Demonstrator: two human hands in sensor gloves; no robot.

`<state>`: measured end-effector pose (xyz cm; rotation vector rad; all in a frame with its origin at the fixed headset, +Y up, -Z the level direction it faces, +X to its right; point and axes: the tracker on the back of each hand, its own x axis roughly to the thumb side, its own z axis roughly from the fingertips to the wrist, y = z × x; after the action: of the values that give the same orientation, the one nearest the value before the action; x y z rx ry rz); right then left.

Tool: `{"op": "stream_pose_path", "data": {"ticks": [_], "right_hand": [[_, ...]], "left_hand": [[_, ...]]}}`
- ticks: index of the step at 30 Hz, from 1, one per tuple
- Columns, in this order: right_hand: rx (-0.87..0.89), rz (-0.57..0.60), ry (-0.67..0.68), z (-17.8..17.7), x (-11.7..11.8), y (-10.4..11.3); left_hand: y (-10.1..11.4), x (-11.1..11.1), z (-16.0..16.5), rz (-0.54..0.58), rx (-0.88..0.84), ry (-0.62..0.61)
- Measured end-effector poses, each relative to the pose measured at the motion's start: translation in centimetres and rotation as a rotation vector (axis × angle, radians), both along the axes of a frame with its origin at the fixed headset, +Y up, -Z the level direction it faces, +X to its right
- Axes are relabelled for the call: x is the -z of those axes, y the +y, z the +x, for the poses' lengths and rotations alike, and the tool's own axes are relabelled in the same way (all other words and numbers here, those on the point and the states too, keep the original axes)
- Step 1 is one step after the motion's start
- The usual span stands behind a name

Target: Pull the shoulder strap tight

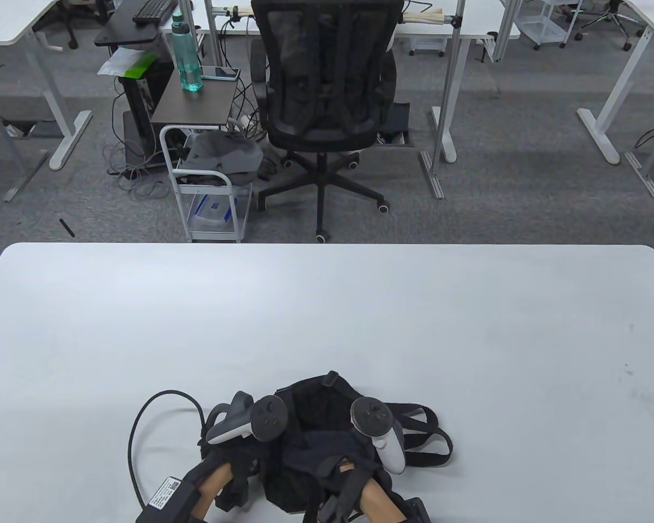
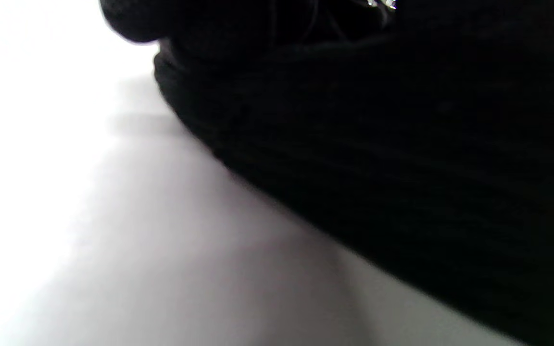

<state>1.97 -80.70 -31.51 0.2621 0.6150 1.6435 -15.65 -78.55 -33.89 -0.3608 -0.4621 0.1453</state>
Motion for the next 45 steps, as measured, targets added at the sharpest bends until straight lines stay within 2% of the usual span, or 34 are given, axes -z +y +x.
{"op": "stream_pose_path", "data": {"ticks": [8,13,19,22,24,27,31,33,39,45], "right_hand": [[0.302,-0.104,0.0,0.6,0.2,0.7],[0.461,-0.1,-0.008,1.5,0.4,1.6],[0.549,-0.096,-0.002,2.1,0.3,3.0],[0.524,-0.148,-0.023,2.8,0.1,3.4],[0.496,-0.158,0.014,3.1,0.1,3.7],[0.474,-0.122,0.104,3.1,0.2,4.3],[0.5,0.049,0.156,3.0,0.1,5.8],[0.513,0.062,0.173,3.1,0.0,6.2],[0.627,0.114,0.164,3.7,-0.2,7.6],[0.598,0.3,0.178,4.4,-0.4,9.1]], "left_hand": [[-0.2,0.2,-0.2,-0.019,-0.023,0.013],[-0.3,0.3,-0.3,-0.024,-0.022,0.019],[-0.3,0.3,-0.3,-0.025,-0.015,0.02],[-0.3,0.3,-0.4,-0.031,-0.02,0.023],[-0.4,0.4,-0.5,-0.034,-0.027,0.027],[-0.4,0.4,-0.6,-0.041,-0.029,0.028],[-0.3,0.4,-0.4,-0.033,-0.007,0.023],[-0.3,0.4,-0.3,-0.035,-0.004,0.023],[-0.3,0.5,-0.4,-0.046,-0.01,0.026],[-0.4,0.6,-0.3,-0.048,0.003,0.02]]}}
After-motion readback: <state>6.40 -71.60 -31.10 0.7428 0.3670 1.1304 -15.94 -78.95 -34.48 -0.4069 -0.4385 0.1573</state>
